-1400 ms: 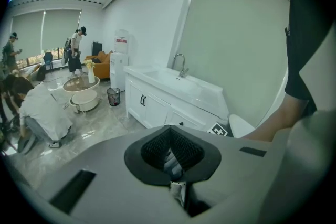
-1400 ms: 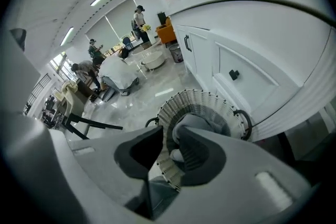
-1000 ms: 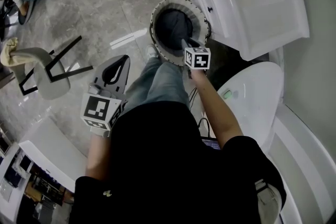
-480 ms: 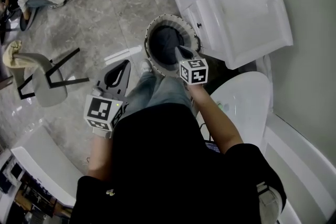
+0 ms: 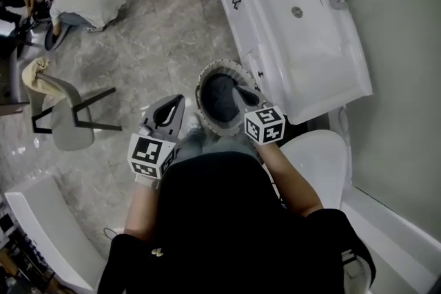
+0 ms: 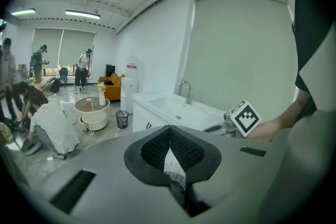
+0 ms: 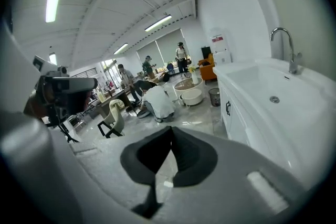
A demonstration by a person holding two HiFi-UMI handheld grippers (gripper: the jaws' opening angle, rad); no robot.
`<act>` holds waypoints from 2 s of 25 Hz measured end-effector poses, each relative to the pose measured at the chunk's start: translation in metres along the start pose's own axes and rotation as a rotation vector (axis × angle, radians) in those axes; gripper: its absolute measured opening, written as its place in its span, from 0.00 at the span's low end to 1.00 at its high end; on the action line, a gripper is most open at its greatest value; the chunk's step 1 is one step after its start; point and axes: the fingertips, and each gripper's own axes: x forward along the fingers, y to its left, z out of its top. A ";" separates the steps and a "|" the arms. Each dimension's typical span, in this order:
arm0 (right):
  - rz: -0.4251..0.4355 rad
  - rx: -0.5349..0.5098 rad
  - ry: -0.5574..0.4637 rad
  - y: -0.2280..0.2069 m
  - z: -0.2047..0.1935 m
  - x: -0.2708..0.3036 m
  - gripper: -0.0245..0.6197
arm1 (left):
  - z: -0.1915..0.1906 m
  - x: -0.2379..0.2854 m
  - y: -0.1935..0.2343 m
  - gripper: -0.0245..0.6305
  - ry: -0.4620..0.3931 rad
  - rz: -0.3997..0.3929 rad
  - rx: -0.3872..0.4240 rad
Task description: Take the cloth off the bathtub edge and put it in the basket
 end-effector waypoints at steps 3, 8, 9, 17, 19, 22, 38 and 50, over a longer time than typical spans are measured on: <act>0.025 -0.031 -0.043 0.008 0.029 -0.015 0.04 | 0.014 -0.004 0.001 0.06 -0.028 0.021 0.004; 0.068 -0.100 -0.133 0.020 0.081 -0.039 0.04 | 0.039 -0.010 0.002 0.06 -0.080 0.052 0.019; 0.076 -0.111 -0.154 0.021 0.091 -0.045 0.03 | 0.045 -0.011 0.002 0.06 -0.090 0.056 0.021; 0.134 -0.175 -0.290 0.036 0.156 -0.077 0.03 | 0.092 -0.027 0.005 0.06 -0.181 0.088 0.057; 0.140 -0.188 -0.314 0.041 0.168 -0.081 0.03 | 0.101 -0.033 0.008 0.06 -0.198 0.096 0.065; 0.149 -0.206 -0.339 0.052 0.180 -0.086 0.03 | 0.107 -0.044 0.013 0.06 -0.217 0.106 0.067; 0.169 -0.238 -0.364 0.073 0.185 -0.091 0.03 | 0.111 -0.062 0.016 0.06 -0.246 0.122 0.073; 0.157 -0.217 -0.355 0.076 0.176 -0.086 0.03 | 0.100 -0.067 0.016 0.06 -0.238 0.123 0.060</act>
